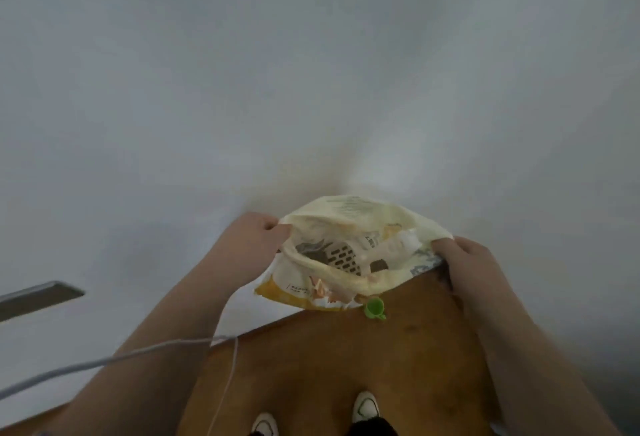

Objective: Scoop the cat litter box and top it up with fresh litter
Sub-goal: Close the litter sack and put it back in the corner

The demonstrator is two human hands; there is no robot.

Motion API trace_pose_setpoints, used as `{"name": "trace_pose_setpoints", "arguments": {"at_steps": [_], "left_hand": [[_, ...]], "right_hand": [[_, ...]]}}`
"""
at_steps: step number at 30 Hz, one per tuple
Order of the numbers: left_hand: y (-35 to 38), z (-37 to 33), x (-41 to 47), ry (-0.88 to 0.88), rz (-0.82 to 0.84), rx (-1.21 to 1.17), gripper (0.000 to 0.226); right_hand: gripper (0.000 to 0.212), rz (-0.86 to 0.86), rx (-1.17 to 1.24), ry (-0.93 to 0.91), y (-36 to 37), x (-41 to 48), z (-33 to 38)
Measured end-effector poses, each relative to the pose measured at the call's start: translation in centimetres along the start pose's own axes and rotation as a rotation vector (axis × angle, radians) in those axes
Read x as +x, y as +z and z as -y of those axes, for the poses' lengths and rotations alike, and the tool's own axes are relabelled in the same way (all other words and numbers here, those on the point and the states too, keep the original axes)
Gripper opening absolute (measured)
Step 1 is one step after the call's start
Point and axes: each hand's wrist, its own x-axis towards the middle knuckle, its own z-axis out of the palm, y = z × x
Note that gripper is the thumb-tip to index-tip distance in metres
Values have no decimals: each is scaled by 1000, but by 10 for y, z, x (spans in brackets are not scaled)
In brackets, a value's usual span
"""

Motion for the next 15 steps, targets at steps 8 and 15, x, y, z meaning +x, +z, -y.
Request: {"name": "trace_pose_setpoints", "arguments": {"at_steps": [8,15], "left_hand": [[105,57,26,-337,19,50,38],[216,143,77,-543,127,94,33]], "right_hand": [[25,313,-264,28,25,88,-78],[22,380,-261,237,97,153,-200]]}}
